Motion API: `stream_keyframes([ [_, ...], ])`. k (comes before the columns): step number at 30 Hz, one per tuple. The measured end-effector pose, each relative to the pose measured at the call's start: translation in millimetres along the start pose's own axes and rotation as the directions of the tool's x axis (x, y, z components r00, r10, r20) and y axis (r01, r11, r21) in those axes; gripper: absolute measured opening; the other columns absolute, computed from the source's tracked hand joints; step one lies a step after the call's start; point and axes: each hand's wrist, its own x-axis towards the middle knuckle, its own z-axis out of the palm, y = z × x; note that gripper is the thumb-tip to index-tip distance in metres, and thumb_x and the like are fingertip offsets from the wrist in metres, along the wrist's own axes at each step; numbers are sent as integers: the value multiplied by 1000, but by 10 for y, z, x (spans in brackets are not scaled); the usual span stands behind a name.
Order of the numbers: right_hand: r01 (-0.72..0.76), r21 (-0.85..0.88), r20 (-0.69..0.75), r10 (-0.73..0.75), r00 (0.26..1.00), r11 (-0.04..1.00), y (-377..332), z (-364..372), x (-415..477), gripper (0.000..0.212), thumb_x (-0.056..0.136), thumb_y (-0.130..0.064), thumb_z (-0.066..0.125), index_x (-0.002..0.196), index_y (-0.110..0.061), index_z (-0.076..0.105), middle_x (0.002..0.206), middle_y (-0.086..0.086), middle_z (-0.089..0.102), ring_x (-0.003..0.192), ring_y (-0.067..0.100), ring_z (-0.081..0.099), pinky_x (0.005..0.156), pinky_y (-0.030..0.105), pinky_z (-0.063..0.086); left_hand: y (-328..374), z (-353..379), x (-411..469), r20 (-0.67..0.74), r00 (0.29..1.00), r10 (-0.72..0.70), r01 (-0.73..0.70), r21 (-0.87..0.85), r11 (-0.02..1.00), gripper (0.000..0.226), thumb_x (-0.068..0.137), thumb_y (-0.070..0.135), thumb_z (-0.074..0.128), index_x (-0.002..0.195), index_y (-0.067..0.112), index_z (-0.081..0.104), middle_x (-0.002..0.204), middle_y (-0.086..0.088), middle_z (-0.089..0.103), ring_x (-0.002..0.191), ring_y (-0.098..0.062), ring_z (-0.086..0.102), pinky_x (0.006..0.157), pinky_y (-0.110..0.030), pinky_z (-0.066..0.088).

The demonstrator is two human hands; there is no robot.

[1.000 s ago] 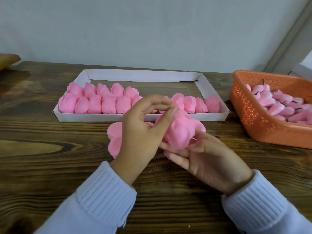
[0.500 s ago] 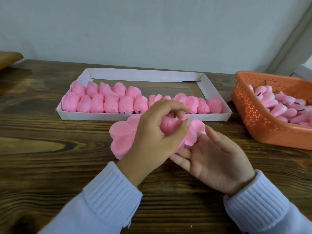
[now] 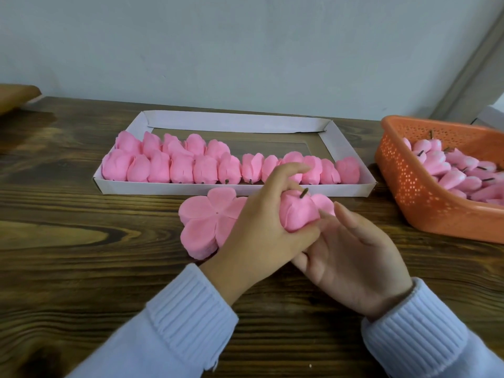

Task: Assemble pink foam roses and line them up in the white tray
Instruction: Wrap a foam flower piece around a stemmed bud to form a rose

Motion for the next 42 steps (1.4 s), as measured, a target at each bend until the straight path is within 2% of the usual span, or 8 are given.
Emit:
stream_keyframes([
  [8, 45, -302, -290, -137, 947, 952, -17, -22, 44, 62, 85, -20, 67, 140, -6, 41, 108, 21, 66, 96, 31, 67, 85, 40, 57, 41, -7, 15, -158, 987, -20, 8, -78, 997, 47, 81, 9, 73, 116, 31, 50, 104, 10, 60, 98, 4, 57, 79, -8, 46],
  [15, 222, -855, -198, -690, 696, 469, -175, 111, 120, 10, 88, -11, 66, 97, -9, 70, 104, 6, 72, 102, 17, 68, 87, 29, 54, 39, -5, 14, -172, 984, -49, 32, -101, 994, 50, 80, 17, 76, 115, 36, 46, 102, 11, 60, 95, 2, 58, 83, -14, 48],
  [18, 202, -946, -25, -680, 733, 252, -173, 198, 222, 14, 86, -5, 66, 87, -17, 75, 105, 3, 71, 106, -1, 61, 78, 11, 49, 43, 2, 2, -130, 990, -47, 29, -136, 990, 53, 77, 20, 78, 117, 36, 46, 106, 13, 65, 100, 1, 62, 85, -22, 52],
  [21, 211, -941, -4, -630, 776, 266, -85, 176, 287, 25, 84, 1, 67, 78, -21, 76, 105, -5, 70, 111, 0, 59, 87, 13, 46, 24, 0, -9, -127, 992, -24, 8, -122, 992, 61, 75, 15, 76, 117, 42, 41, 104, 25, 63, 100, 6, 62, 80, -14, 51],
  [25, 251, -901, -105, -738, 667, 355, -60, 72, 308, 20, 82, 3, 68, 72, -13, 72, 104, -3, 69, 102, 1, 63, 82, 10, 46, 11, 21, -21, -145, 989, -15, 10, -36, 999, 74, 76, 17, 80, 130, 39, 33, 113, 15, 56, 107, 3, 56, 88, -13, 45],
  [31, 204, -979, 121, -719, 684, 30, -53, 65, 267, 12, 75, -21, 75, 72, -33, 71, 117, -13, 62, 119, 9, 55, 102, 26, 40, 91, 0, -5, -130, 977, 169, -155, 108, 982, 79, 70, 10, 70, 135, 27, 27, 125, 7, 54, 122, -16, 52, 102, -54, 40],
  [37, 207, -973, 90, -648, 756, 106, -36, 81, 250, 10, 73, -21, 73, 64, -26, 73, 120, -12, 62, 121, 11, 55, 107, 37, 40, 26, 1, -6, -51, 997, 65, -67, -35, 997, 80, 73, -8, 71, 133, 30, 35, 96, 6, 67, 85, -6, 67, 70, -21, 56],
  [42, 266, -934, 17, -711, 703, 240, -49, 87, 244, 25, 77, -12, 68, 65, -33, 73, 115, -8, 65, 114, 14, 61, 99, 35, 46, -1, 30, 4, -20, 1000, -1, -2, -109, 994, 77, 72, 0, 74, 135, 27, 39, 102, 15, 67, 97, 2, 64, 73, -14, 53],
])
